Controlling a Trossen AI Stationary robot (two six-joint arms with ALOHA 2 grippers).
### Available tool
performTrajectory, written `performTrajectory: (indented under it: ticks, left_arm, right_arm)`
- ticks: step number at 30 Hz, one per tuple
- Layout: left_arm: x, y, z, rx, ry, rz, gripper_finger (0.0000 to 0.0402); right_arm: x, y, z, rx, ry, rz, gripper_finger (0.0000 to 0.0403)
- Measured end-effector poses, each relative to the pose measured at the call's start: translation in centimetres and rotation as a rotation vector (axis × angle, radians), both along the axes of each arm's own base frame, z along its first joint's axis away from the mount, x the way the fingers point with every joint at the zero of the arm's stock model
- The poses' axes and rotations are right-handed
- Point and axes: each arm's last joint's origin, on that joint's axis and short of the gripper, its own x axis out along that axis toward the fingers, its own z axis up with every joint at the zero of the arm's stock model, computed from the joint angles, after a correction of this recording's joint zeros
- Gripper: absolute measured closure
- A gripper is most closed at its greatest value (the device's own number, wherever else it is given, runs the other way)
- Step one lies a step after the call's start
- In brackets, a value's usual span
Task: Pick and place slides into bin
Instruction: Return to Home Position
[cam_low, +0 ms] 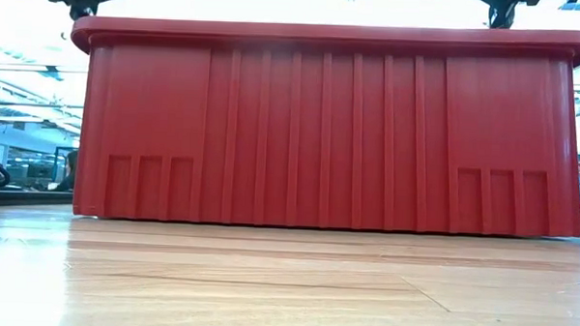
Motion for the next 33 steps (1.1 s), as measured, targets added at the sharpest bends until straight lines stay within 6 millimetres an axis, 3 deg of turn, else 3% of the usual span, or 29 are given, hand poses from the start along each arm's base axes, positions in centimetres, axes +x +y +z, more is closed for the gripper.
performTrajectory:
  ticks: [12, 20, 33]
  left_arm:
    - [-0.4, -0.2, -3.5, -0.109, -0.118, -0.07, 0.0402]
    - [-0.2, -0.5, -3.8, -0.029, -0.096, -0.119, 0.0402]
    - [-0.2, -0.6, -4.1, -0.113, -0.07, -0.173, 0.0401]
  right_arm:
    - [0.0, 0.0, 0.0, -0.023, 0.01, -0.001, 0.0403]
    - [0.0, 0.0, 0.0, -0.022, 0.009, -0.001, 0.0403]
    - [0.0, 0.0, -0.1, 0.009, 0.004, 0.001, 0.0403]
